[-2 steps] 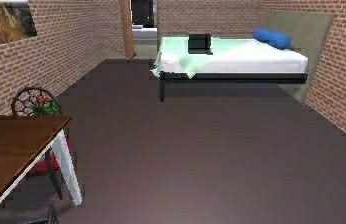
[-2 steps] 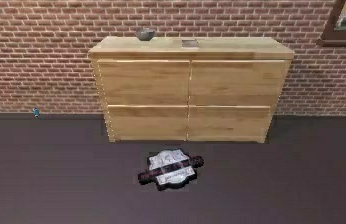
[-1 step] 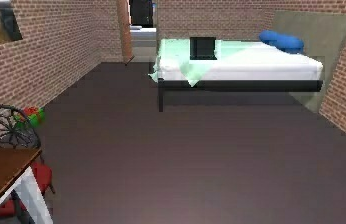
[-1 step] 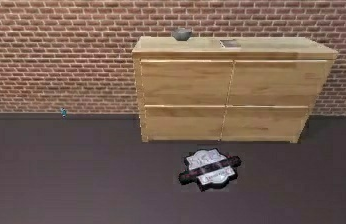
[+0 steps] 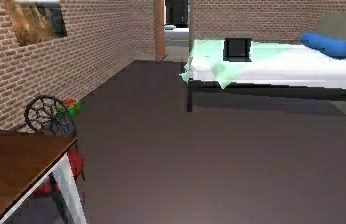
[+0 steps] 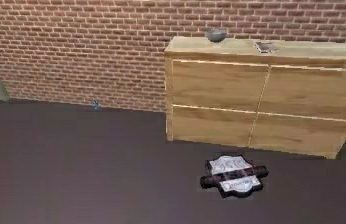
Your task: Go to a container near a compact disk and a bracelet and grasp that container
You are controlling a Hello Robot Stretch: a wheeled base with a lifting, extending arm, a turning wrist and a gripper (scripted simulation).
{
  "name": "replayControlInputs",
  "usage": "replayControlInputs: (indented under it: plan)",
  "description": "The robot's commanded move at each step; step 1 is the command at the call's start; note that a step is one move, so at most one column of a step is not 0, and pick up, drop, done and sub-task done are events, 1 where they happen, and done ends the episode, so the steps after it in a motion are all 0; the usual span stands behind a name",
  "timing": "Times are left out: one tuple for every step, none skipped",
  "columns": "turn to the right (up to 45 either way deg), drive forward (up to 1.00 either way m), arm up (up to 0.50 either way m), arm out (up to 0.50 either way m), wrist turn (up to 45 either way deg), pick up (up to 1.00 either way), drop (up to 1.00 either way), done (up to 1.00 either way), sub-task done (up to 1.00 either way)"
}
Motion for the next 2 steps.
replayControlInputs:
  plan:
    - [0.0, 1.00, 0.00, 0.00, 0.0, 0.00, 0.00, 0.00, 0.00]
    - [0.0, 1.00, 0.00, 0.00, 0.0, 0.00, 0.00, 0.00, 0.00]
